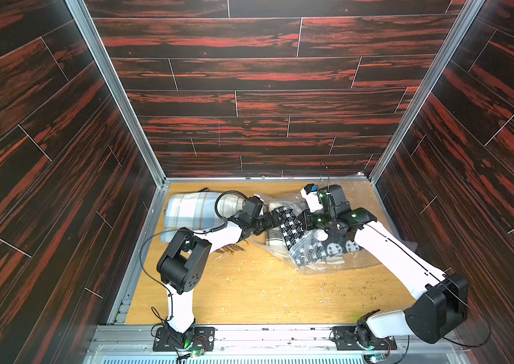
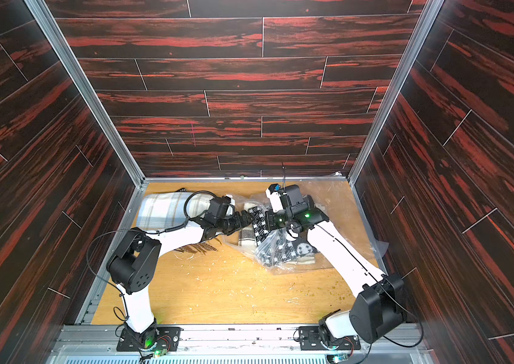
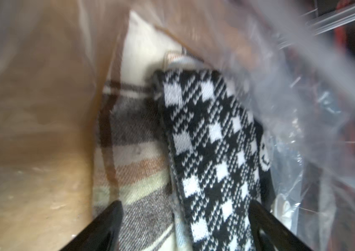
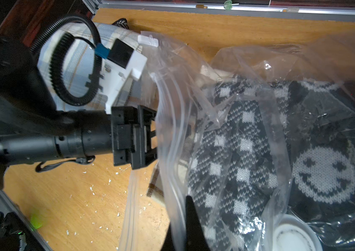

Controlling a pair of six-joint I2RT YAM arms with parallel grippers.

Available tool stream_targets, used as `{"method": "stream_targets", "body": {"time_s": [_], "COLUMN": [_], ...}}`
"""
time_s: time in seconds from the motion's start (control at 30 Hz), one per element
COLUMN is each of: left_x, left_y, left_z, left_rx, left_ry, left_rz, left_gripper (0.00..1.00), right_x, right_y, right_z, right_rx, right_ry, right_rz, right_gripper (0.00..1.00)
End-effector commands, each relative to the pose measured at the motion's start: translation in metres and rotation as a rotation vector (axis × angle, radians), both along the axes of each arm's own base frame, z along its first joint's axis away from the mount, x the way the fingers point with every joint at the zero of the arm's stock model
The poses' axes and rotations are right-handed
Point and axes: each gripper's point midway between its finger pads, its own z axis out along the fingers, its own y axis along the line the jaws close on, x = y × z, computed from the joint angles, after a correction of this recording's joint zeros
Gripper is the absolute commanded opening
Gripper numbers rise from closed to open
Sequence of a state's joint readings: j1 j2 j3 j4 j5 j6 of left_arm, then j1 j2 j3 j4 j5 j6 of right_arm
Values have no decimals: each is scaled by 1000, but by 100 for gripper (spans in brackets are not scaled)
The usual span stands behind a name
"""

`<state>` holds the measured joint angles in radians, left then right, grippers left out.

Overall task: Take the scarf out of the vacuum bag
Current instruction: Take out the scarf from the vacuum bag.

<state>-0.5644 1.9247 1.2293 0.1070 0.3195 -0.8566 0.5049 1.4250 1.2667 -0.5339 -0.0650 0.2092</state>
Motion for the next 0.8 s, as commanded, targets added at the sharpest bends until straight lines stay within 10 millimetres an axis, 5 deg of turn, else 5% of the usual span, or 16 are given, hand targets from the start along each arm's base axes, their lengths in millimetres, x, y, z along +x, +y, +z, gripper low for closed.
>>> {"method": "stream_targets", "body": {"time_s": [0.0,0.77], "left_x": [-4,-8], "left_y": [-10,-54], "left_z": [-6,3], "left_rx": [-18,-120], "left_ry": [6,-18], "left_rz": [-32,-154], "left_gripper": [91,84], "right_x": [-9,-24], "right_y": [-1,-18], "right_z": [7,-31], "right_rx": [11,-77], "right_ry": [3,97], "right_rz": [5,-32], "right_gripper": [0,0]}}
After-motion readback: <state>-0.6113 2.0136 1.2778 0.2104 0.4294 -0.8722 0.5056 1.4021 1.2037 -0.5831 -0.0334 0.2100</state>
